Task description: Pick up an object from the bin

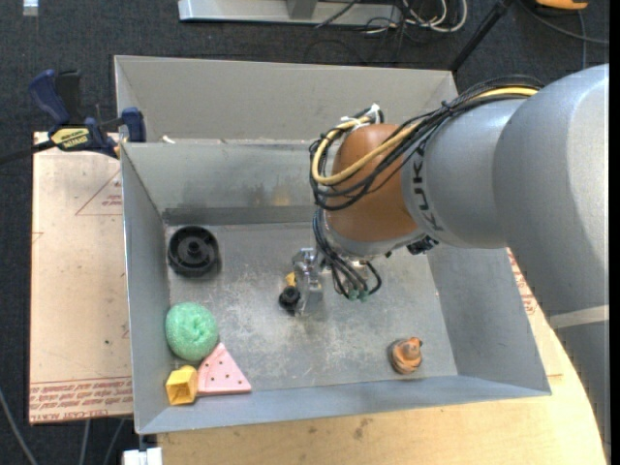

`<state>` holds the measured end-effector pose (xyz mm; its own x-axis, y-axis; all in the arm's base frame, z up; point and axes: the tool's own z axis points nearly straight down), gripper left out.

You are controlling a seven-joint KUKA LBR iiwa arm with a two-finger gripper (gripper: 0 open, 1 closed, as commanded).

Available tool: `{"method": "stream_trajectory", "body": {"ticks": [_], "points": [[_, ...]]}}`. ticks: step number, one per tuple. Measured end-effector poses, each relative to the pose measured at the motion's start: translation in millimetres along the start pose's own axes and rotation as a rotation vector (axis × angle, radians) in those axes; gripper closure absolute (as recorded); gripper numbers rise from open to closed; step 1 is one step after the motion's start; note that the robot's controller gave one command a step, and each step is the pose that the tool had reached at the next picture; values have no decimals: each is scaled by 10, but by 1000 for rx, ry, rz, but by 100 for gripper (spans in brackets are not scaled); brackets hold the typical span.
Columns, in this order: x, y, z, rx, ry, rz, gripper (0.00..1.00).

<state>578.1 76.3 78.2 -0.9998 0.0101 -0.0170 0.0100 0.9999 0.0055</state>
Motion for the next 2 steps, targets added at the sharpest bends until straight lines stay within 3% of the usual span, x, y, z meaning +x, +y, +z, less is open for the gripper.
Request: {"method": "stream_trajectory", "body": {"ticks": [1, 2], "points": [[0, 0, 0, 0, 0, 0, 100], [40, -156, -1258, 5, 13, 53, 100]]}}
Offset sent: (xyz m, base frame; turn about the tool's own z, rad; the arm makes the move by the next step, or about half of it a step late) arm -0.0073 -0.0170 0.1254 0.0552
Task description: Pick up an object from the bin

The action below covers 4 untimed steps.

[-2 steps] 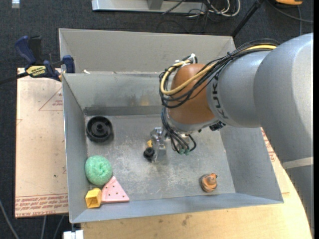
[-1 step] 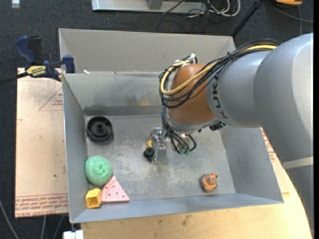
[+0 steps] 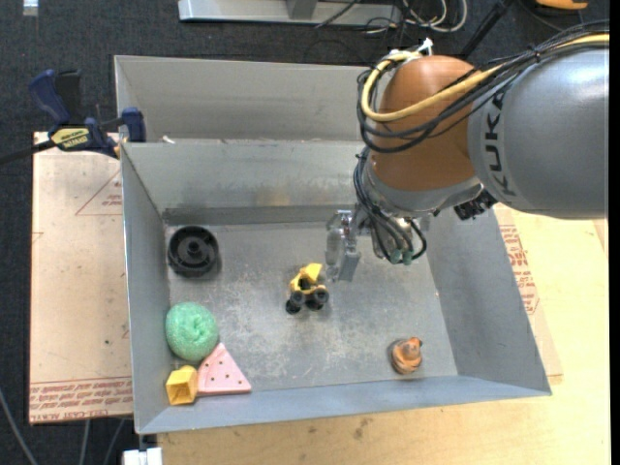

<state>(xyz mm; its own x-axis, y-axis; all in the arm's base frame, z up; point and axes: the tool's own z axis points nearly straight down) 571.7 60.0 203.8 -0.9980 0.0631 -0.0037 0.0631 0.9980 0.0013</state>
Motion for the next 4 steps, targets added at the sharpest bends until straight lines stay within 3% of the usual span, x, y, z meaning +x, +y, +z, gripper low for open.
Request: {"method": "stream_trajectory", "body": {"ticks": [1, 2, 3, 4], "points": [[2, 1, 2, 0, 1, -1, 0], [2, 1, 2, 1, 1, -1, 0], [61, -63, 359, 0, -5, -58, 0], [594, -80, 884, 0, 2, -71, 0]]}}
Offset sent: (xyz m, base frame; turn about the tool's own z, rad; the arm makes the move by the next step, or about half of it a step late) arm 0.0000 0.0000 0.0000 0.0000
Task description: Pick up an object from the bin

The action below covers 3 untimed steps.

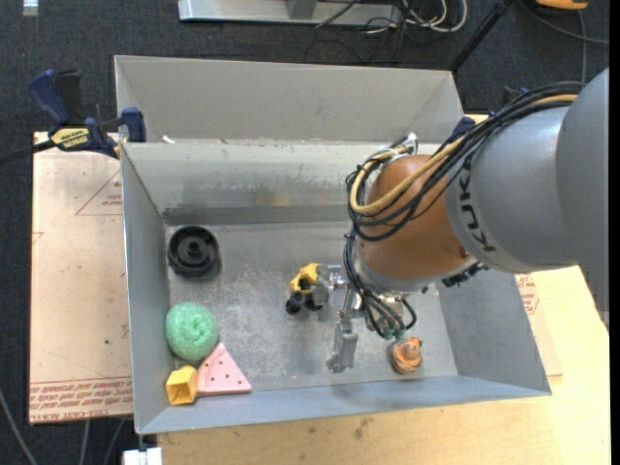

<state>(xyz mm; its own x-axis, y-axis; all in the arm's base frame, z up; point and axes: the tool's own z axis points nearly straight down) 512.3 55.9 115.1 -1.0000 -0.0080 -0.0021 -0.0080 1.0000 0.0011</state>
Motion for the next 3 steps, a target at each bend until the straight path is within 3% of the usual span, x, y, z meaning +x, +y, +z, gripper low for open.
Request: {"method": "stream_trajectory", "body": {"ticks": [1, 2, 3], "points": [[27, 184, 143, 0, 7, 22, 0], [-320, 127, 289, -4, -7, 179, 0], [-338, -127, -67, 1, 7, 175, 0]]}}
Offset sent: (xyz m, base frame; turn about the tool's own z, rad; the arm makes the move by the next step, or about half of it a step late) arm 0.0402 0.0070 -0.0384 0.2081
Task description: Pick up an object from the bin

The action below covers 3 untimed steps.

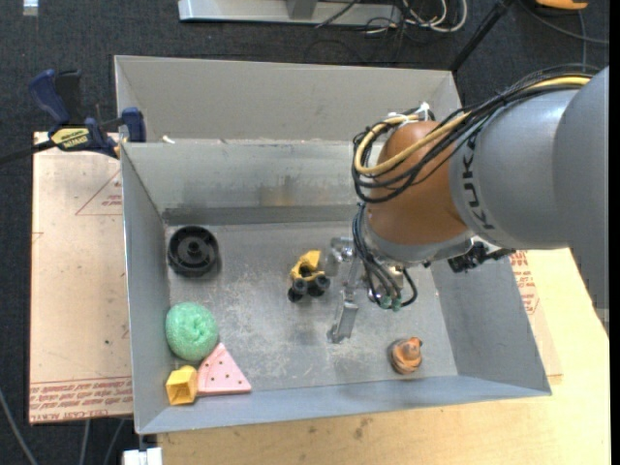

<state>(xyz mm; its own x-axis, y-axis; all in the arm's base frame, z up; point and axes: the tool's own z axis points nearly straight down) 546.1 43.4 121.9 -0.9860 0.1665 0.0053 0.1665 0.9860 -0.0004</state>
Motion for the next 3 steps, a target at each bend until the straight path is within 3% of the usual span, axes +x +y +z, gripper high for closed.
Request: {"method": "stream_trajectory", "body": {"ticks": [1, 2, 3], "points": [[-365, 154, -232, -2, -12, -31, 0], [-428, 197, -207, -3, -14, -36, 0], [-371, 197, 172, -1, -8, -29, 0]]}}
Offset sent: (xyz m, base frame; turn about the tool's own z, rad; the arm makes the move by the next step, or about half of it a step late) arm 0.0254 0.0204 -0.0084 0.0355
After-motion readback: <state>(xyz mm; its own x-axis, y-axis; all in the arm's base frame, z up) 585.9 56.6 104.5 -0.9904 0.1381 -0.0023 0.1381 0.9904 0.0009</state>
